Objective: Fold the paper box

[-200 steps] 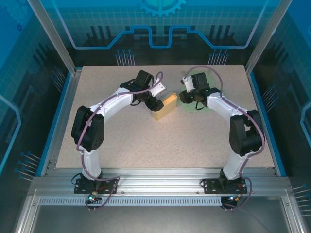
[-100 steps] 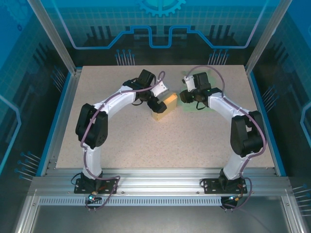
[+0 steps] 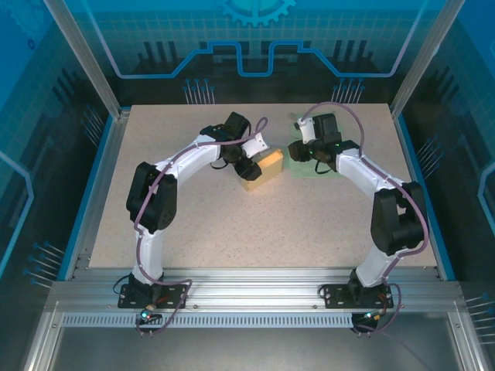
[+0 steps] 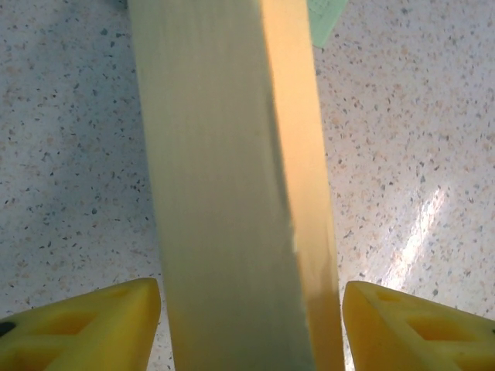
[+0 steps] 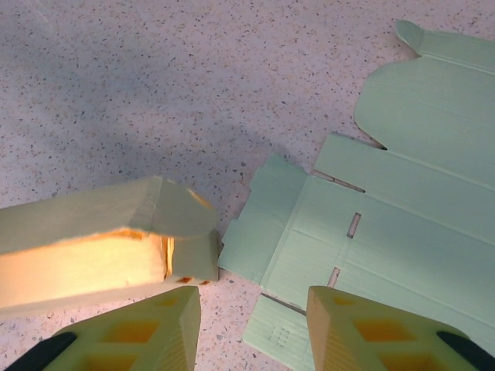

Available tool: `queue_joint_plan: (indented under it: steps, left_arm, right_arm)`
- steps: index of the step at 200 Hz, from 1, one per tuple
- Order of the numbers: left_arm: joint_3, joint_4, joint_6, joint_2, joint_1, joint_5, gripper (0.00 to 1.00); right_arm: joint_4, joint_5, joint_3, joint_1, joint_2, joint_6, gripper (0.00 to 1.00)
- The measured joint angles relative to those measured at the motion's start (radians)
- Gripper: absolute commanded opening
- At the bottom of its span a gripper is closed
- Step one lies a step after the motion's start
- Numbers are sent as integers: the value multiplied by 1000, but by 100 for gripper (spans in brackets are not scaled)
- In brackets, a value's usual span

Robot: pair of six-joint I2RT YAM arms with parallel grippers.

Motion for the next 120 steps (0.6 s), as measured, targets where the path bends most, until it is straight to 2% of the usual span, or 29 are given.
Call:
queue_joint_plan:
  steps: [7, 60, 72, 120]
  left_arm:
    - [0, -10, 14, 0, 0, 0, 54]
    - [3, -59, 113, 0, 0, 1, 51]
    - [7, -72, 140, 0, 0, 5, 47]
    - [79, -158, 242, 31, 10, 27, 43]
  right_arm:
    - [1, -3, -4, 0, 0, 3, 40]
    - [35, -26, -59, -1, -9, 3, 32]
    - [46, -27, -89, -1, -21, 3, 31]
    - [94, -32, -205, 3, -103, -11, 29]
